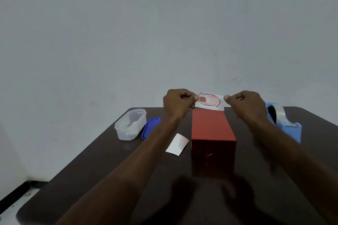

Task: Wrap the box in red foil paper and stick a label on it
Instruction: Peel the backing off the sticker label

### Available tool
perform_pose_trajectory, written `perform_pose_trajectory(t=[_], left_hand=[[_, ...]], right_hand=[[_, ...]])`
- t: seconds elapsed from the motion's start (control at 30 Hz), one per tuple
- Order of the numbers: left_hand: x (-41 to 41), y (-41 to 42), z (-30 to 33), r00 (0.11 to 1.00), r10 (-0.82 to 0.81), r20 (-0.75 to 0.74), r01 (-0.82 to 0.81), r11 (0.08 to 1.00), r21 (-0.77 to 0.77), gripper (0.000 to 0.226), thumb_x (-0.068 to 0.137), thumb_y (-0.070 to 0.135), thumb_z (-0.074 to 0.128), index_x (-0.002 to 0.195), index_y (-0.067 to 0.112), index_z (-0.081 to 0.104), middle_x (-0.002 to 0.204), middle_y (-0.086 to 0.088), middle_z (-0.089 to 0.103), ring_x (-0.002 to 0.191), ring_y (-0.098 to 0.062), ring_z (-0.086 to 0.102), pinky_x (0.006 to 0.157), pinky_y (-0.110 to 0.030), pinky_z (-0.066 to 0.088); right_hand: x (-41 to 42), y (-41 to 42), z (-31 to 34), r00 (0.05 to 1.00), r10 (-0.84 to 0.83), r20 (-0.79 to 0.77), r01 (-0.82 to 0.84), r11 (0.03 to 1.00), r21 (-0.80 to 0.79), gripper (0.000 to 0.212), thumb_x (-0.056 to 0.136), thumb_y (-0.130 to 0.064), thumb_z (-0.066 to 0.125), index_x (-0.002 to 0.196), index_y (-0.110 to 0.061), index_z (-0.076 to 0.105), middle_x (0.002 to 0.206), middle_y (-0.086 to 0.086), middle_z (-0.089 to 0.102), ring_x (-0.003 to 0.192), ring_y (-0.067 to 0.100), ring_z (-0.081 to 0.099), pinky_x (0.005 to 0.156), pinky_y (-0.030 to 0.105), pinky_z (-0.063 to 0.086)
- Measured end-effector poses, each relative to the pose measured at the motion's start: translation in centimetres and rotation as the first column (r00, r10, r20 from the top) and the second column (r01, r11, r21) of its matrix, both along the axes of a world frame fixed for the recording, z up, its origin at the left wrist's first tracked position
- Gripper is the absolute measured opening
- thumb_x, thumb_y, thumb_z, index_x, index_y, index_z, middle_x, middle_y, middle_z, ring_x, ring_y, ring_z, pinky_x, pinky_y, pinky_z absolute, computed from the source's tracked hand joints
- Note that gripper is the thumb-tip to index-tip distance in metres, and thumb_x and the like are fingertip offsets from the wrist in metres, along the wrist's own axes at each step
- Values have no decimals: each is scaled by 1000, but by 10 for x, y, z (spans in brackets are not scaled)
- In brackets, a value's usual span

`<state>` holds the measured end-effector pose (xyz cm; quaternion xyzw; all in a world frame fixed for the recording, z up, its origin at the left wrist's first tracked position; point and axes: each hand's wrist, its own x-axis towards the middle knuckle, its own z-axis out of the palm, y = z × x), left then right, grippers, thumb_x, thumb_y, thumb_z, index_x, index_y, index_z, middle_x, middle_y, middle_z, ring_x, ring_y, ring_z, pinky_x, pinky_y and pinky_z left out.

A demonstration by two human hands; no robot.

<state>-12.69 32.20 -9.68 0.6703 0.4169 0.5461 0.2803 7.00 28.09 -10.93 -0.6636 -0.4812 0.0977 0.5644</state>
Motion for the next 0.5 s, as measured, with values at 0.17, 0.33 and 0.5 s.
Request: perform_pose_trajectory(t=[0.17, 0.33, 0.5], left_hand=[[2, 17, 2, 983, -130, 128, 157, 960, -233, 10, 84, 13, 77, 89, 4, 75, 66, -9, 68, 55, -12, 59, 58, -18, 52], [11, 42, 9, 986, -98, 137, 139, 934, -330, 12, 79, 9, 79, 88, 1, 76, 68, -9, 68, 54, -12, 61, 55, -19, 54], [25, 70, 11, 999, -12, 51, 33, 904, -427, 11, 73, 3, 80, 81, -2, 75, 67, -13, 68, 55, -18, 63, 63, -27, 60]], right_hand=[[8, 13, 8, 931, 227, -285, -265, 959, -104, 17, 86, -10, 74, 74, 0, 67, 62, 8, 64, 52, 15, 52, 47, 24, 45], [14, 38, 21, 924, 198, -327, -250, 960, -125, 10, 81, -8, 70, 73, -2, 67, 67, 12, 65, 51, 17, 50, 47, 25, 40], [15, 62, 15, 950, 153, -272, -216, 952, -217, 10, 75, -12, 64, 69, -4, 66, 62, 9, 62, 51, 19, 47, 49, 26, 37]])
